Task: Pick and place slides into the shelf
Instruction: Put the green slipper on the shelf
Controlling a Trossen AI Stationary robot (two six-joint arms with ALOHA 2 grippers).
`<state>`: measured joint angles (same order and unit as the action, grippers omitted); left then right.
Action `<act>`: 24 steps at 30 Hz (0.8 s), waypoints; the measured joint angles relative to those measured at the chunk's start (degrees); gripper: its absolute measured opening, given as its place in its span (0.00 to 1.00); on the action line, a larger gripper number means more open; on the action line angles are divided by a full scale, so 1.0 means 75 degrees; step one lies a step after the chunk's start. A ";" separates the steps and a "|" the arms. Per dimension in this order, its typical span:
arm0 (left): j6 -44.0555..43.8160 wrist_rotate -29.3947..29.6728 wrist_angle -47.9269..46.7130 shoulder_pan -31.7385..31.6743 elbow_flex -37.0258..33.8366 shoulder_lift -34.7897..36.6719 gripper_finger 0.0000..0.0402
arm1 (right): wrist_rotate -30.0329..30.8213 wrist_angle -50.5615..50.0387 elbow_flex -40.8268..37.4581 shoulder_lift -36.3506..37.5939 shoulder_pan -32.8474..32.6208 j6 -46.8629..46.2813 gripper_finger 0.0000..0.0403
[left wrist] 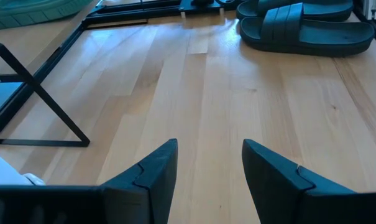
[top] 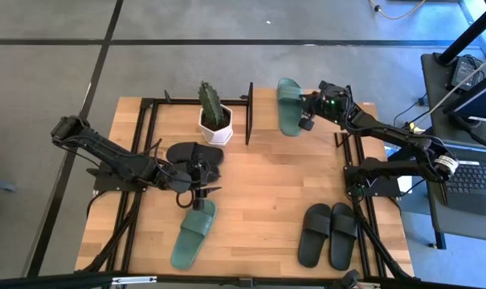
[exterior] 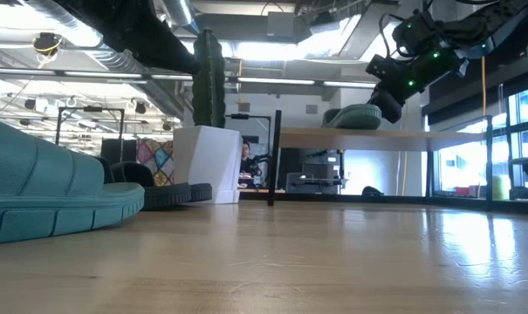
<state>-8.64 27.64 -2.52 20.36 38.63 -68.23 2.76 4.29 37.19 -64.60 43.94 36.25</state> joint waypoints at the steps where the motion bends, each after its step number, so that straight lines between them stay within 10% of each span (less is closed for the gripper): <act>1: 0.0000 -0.0001 0.0000 0.0000 0.0000 0.0000 0.43 | -0.0003 -0.0003 0.0000 0.0000 0.0001 0.0000 0.35; 11: 0.0003 -0.0004 0.0000 0.0000 0.0000 0.0000 0.43 | 0.0024 -0.0023 -0.0009 -0.0003 0.0001 -0.0204 0.56; 24: 0.0035 -0.0009 -0.0003 0.0000 0.0000 0.0000 0.43 | 0.0020 -0.0599 -0.0009 0.0845 -0.0007 -0.0576 0.58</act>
<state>-8.38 27.57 -2.54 20.36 38.63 -68.23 2.91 -0.20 37.12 -58.26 43.89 31.93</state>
